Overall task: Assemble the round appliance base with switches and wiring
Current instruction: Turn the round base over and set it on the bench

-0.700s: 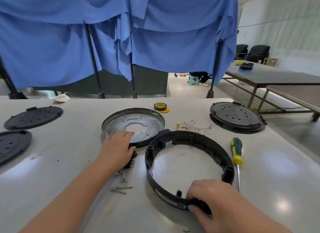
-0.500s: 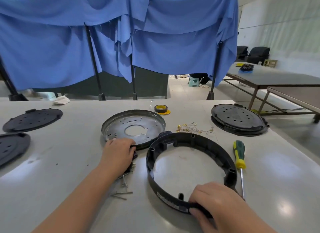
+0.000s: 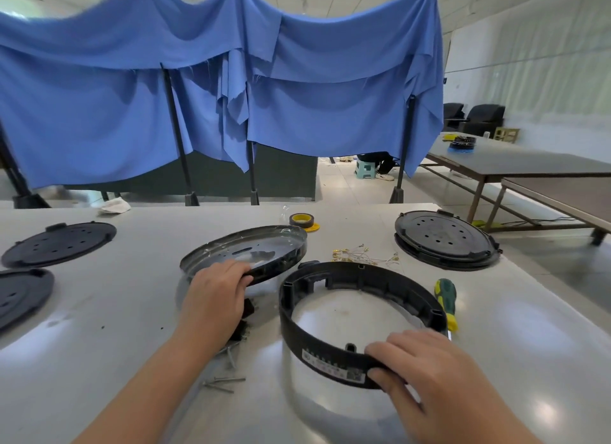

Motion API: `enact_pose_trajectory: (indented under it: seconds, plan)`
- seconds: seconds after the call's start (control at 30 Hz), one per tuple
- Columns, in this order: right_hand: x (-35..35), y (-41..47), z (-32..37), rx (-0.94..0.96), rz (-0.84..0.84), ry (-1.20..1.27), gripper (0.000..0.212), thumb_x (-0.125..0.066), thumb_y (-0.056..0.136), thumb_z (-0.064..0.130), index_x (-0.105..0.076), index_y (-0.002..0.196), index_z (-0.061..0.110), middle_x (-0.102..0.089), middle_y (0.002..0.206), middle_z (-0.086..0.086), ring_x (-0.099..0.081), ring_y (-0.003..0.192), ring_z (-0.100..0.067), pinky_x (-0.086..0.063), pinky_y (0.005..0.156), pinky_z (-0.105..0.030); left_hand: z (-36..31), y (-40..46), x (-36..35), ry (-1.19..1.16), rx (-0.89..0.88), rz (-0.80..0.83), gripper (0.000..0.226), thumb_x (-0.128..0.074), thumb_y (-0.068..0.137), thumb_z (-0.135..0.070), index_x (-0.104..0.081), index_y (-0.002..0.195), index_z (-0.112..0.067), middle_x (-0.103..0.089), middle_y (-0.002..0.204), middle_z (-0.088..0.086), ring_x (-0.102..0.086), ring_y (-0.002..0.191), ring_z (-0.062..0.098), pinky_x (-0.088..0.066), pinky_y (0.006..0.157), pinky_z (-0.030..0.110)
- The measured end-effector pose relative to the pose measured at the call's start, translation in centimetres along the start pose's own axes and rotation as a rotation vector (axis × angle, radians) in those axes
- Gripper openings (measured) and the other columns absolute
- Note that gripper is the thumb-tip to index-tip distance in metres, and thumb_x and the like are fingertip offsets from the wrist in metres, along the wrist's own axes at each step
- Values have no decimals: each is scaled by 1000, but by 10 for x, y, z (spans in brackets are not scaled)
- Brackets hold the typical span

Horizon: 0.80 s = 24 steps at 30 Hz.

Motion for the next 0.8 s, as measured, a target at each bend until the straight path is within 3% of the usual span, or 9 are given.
enact_pose_trajectory:
  seconds: [0.2,0.3,0.4,0.47,0.53,0.63,0.8]
  plan:
    - [17,12,-7,-57,-59,-47,25,-46,89,33,-69,93,24,-59,74,12,-57,66,-14,-49,68,-30,-26,-12,21,-100,-68,-102,19,-51,90,-11,-68,93,-2,-61,76,4,-56,67,27,-47,63,43]
    - [30,23,-17,-142,-160,42,22,-53,89,27,-71,99,21,-65,80,10,-61,72,-16,-50,67,-31,-40,-15,32,-197,-30,-189,16,-51,88,-8,-65,95,-2,-59,79,0,-54,70,22,-44,66,35]
    - [47,39,-32,-235,-294,138,20,-57,87,22,-73,99,18,-69,83,10,-63,75,-12,-54,64,-31,-51,-17,41,-330,55,-254,11,-48,93,-9,-58,95,-10,-53,76,-6,-48,69,7,-37,64,17]
    - [57,50,-44,-294,-323,218,17,-58,91,23,-73,99,20,-70,84,13,-64,78,-11,-55,67,-33,-55,-14,45,-389,103,-265,12,-48,97,-5,-55,94,-14,-52,74,-8,-49,66,10,-37,62,17]
    - [67,63,-56,-346,-295,304,18,-55,90,31,-73,93,29,-67,75,23,-63,74,-5,-52,65,-27,-58,-8,51,-403,129,-269,13,-49,96,-3,-55,94,-15,-54,74,-6,-50,67,12,-37,61,22]
    - [78,84,-74,-390,-210,400,20,-53,90,36,-71,82,35,-66,65,22,-61,64,-2,-45,58,-21,-61,2,60,-402,131,-274,12,-48,97,-7,-55,95,-16,-57,78,-6,-52,74,10,-37,64,21]
    - [78,111,-97,-425,-40,407,31,-54,91,43,-72,79,21,-66,68,-9,-63,67,-29,-54,70,-49,-69,15,68,-411,114,-272,14,-48,97,-9,-60,104,-12,-61,85,-3,-54,78,14,-41,71,27]
Point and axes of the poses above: each hand's wrist, its own y-axis towards the middle knuckle, its own x-axis out of the back of the hand, z = x × y, the point moved 2 cm from there along y, towards the middle knuckle
